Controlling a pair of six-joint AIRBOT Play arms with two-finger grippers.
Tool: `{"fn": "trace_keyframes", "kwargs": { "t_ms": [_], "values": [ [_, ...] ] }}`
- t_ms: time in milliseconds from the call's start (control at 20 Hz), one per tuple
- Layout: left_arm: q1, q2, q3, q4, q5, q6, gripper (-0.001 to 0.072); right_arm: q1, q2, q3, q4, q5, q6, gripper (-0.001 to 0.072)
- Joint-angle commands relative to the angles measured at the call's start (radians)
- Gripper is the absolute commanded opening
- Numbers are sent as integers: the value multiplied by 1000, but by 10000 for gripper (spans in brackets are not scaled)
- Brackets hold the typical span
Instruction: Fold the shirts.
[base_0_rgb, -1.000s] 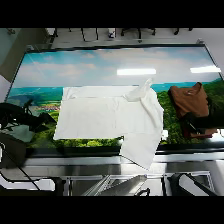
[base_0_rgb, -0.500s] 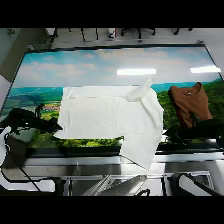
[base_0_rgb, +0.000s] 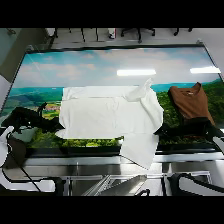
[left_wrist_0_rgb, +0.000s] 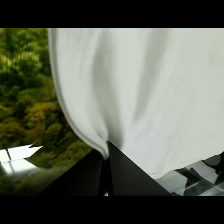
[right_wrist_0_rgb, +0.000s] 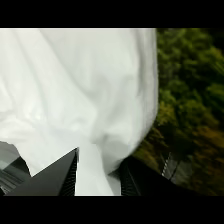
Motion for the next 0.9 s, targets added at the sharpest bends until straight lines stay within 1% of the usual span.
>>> {"fn": "trace_keyframes", "kwargs": {
  "t_ms": [0,50,150,300,450,550,700,850],
  "values": [
    [0,1,0,1,-1,0,19,8,-11,1,-11,60,-8,364],
    [2,1,0,2,0,0,19,8,-11,8,-18,47,-8,364],
    [2,1,0,3,2,0,19,-15,-11,44,-31,-23,-8,365],
    [3,1,0,3,2,0,19,-92,-10,109,-33,-112,-4,365],
    [3,1,0,2,2,0,19,-171,-11,134,-42,-111,-5,367],
    [3,1,0,1,-1,0,19,-191,-15,134,-43,-86,-8,368],
    [2,1,0,0,-7,-2,18,-145,-45,134,-40,-80,-8,367],
    [2,1,0,0,-5,-6,19,-48,-93,134,-39,-60,-8,367]
  ]
}}
